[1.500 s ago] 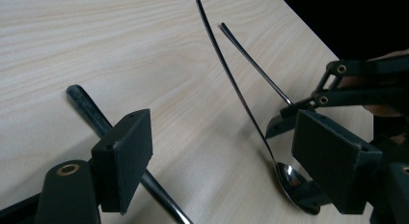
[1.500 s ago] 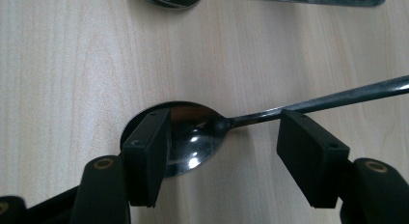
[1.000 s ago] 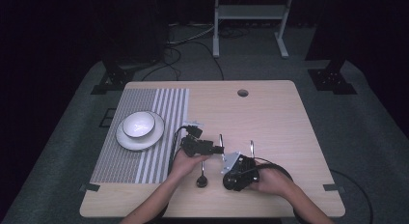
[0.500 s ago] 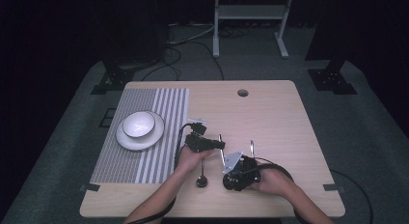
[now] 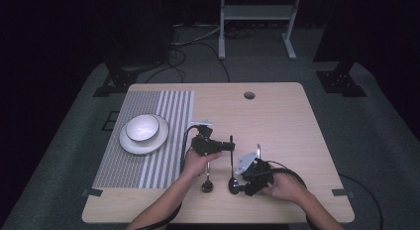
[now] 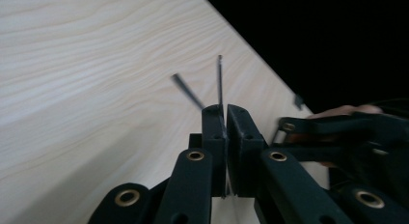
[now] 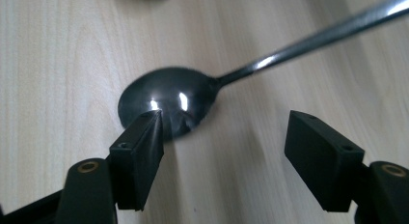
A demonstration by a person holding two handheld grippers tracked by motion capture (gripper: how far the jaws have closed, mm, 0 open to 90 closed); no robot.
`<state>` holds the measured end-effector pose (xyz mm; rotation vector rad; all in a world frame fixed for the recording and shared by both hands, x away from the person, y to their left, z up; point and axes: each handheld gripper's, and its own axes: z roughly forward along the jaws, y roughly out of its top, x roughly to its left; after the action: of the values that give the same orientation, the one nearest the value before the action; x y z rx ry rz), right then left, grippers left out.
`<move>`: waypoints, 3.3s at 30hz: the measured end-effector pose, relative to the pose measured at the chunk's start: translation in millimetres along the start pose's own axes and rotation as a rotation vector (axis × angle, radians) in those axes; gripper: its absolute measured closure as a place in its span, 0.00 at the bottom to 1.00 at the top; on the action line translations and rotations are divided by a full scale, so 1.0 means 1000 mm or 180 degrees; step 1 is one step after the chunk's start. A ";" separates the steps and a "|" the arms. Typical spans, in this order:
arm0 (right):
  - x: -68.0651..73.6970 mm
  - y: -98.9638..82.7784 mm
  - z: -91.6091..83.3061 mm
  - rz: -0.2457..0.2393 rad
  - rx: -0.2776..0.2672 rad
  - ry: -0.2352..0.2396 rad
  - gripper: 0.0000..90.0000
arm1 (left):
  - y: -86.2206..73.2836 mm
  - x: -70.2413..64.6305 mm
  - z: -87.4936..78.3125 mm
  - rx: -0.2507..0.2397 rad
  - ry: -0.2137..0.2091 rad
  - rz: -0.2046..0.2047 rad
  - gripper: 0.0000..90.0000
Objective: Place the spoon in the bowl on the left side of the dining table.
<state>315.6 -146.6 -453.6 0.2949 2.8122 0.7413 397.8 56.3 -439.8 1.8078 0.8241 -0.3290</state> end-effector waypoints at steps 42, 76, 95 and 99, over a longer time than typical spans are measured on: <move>-0.032 -0.083 -0.059 0.1150 -0.0667 -0.0215 0.29 | 0.048 -0.043 -0.043 -0.0159 0.0181 0.0667 0.99; -0.031 -0.121 -0.075 0.1500 -0.0778 -0.0353 0.29 | 0.073 -0.015 -0.120 -0.0435 0.0744 0.0583 0.99; -0.031 -0.124 -0.077 0.1523 -0.0792 -0.0368 0.29 | 0.086 0.006 -0.177 -0.0644 0.1175 0.0466 0.99; -0.031 -0.124 -0.077 0.1520 -0.0788 -0.0371 0.29 | 0.088 0.010 -0.186 -0.0682 0.1256 0.0430 0.99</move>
<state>308.2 -295.6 -446.4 0.9483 2.5225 1.1134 434.4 212.4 -310.5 1.7368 0.9615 0.2054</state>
